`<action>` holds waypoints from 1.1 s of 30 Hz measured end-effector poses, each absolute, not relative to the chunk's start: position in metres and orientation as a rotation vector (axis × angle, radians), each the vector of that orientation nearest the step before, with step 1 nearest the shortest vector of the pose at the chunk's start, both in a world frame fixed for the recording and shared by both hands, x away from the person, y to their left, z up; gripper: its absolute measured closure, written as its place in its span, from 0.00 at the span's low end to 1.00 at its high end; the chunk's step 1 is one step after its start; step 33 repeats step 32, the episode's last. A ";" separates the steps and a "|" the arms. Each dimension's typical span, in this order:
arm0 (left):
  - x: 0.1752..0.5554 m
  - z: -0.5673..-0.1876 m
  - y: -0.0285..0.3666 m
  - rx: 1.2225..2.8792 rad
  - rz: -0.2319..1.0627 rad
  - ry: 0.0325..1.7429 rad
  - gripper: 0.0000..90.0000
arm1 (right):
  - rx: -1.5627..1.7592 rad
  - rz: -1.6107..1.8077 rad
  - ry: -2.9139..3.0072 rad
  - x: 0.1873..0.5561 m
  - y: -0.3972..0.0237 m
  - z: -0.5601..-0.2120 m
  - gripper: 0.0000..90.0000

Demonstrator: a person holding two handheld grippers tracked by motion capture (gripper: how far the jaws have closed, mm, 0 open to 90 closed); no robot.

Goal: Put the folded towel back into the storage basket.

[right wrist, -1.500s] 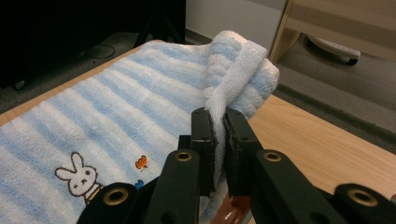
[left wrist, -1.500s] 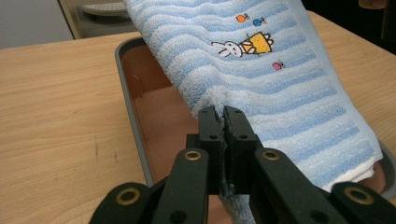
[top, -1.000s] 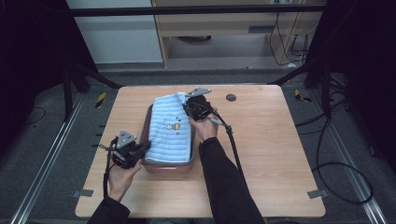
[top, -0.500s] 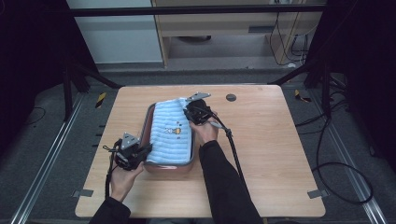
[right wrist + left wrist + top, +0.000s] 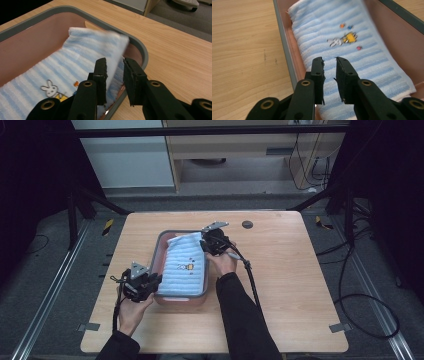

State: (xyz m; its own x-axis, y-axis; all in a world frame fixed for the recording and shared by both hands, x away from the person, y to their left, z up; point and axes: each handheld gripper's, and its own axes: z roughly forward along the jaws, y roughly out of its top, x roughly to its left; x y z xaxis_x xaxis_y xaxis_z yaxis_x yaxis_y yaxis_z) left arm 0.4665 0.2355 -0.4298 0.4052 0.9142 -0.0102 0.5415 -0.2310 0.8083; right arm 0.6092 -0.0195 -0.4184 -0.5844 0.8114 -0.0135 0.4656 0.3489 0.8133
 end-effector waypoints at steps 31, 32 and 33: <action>0.450 -0.404 0.260 1.788 0.701 1.134 0.41 | 1.162 1.275 1.910 0.532 -0.162 -0.379 0.30; 0.450 -0.404 0.262 1.785 0.701 1.137 0.41 | 1.168 1.272 1.905 0.530 -0.166 -0.381 0.30; 0.450 -0.404 0.262 1.785 0.701 1.137 0.41 | 1.168 1.272 1.905 0.530 -0.166 -0.381 0.30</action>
